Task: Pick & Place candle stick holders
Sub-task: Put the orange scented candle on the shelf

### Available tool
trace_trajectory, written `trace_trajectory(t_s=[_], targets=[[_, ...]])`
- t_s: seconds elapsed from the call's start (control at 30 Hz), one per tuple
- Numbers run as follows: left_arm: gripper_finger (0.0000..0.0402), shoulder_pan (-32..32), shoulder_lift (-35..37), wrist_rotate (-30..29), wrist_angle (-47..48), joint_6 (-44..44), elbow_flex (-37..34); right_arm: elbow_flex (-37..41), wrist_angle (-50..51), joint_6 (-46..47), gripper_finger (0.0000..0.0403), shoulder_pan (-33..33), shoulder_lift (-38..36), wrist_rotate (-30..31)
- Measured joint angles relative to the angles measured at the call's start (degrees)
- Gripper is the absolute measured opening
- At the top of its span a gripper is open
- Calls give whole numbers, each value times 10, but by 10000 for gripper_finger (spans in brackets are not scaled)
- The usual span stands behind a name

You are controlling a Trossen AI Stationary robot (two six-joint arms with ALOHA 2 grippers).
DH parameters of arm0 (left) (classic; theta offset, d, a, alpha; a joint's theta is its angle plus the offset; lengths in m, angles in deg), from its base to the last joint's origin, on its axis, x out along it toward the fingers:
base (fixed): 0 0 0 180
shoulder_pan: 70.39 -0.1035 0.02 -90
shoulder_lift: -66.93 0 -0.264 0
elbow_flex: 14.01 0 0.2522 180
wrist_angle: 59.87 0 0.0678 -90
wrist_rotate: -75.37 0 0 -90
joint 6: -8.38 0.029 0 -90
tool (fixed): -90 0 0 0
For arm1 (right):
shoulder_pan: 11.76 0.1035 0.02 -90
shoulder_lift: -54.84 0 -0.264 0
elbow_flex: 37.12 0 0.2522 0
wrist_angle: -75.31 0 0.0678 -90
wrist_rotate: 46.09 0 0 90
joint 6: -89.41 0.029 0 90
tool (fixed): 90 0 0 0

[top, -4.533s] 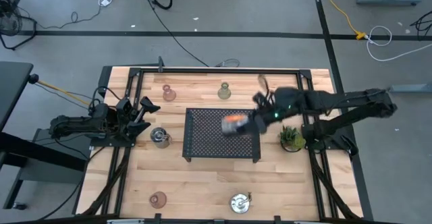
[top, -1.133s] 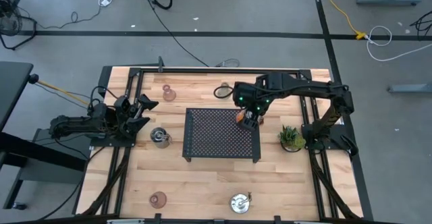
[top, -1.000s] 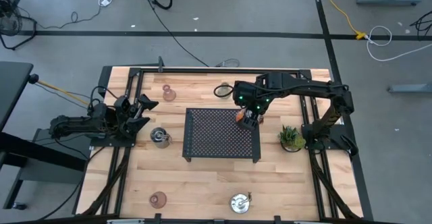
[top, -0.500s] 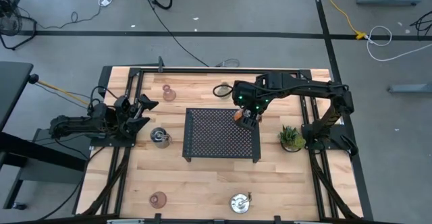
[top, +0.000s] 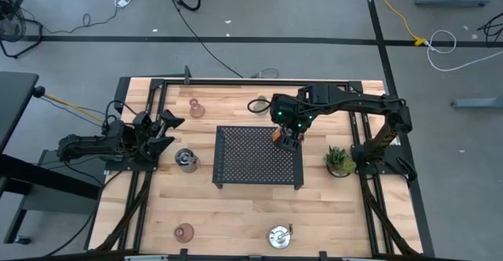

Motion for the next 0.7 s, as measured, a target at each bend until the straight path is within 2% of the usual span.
trace_trajectory(t_s=[0.13, 0.4, 0.7], targets=[[374, 0, 0, 0, 0, 0, 0, 0, 0, -6, 390, 0, 0, 1], [374, 0, 0, 0, 0, 0, 0, 0, 1, -6, 361, 0, 0, 17], [374, 0, 0, 0, 0, 0, 0, 0, 0, -6, 396, 0, 0, 28]])
